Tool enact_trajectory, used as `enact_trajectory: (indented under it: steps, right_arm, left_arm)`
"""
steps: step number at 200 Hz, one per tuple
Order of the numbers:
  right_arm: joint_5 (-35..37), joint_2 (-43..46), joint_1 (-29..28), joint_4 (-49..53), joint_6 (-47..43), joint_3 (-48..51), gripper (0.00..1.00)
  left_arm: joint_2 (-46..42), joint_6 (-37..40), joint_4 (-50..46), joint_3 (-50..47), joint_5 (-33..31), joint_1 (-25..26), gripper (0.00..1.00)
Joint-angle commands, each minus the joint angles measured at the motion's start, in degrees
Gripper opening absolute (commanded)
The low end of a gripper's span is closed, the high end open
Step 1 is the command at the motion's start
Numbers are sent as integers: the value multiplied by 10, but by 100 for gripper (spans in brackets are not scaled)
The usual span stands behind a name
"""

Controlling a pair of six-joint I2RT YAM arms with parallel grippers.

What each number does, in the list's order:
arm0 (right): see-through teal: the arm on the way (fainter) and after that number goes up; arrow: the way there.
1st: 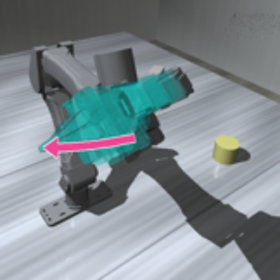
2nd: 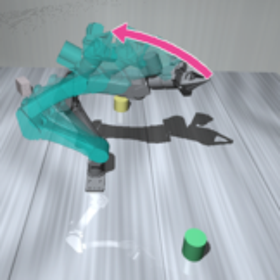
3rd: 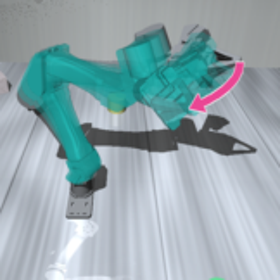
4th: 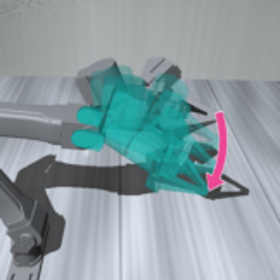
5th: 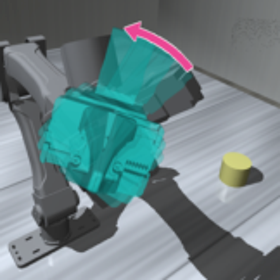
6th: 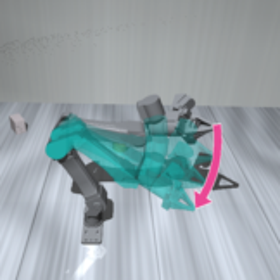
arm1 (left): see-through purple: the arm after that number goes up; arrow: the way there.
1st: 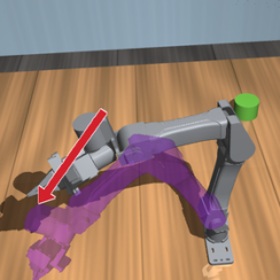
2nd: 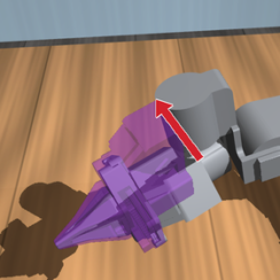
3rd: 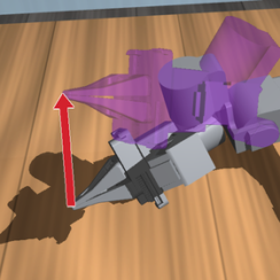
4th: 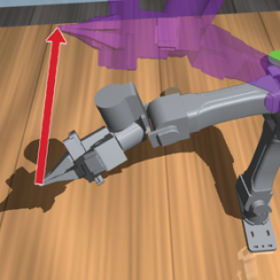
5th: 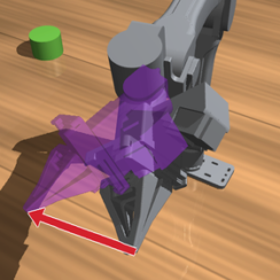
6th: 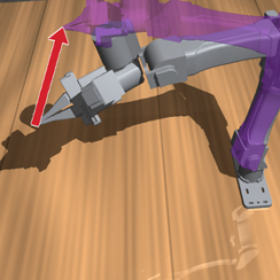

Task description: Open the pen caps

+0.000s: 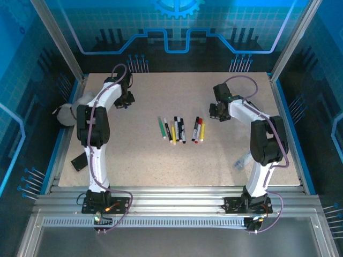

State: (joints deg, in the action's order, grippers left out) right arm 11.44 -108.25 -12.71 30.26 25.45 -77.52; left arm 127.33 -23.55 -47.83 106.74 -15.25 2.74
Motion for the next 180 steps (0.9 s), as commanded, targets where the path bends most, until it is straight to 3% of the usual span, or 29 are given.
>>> enact_trajectory:
  steps: [1,63,114,136,180]
  right_arm:
    - [40,-23,20,62,-30,-37,0]
    - [101,-82,46,116,-55,-72,0]
    - [99,-97,67,128,-46,-69,22]
    - [97,-107,72,138,-51,-77,34]
    - [101,-110,74,144,-50,-80,39]
  left_arm:
    - [29,22,-40,36,-14,-4,0]
    - [87,20,-72,78,-17,-8,0]
    - [101,20,-75,79,-17,-8,0]
    - [105,22,-76,79,-15,-8,8]
    - [109,22,-78,80,-11,-9,14]
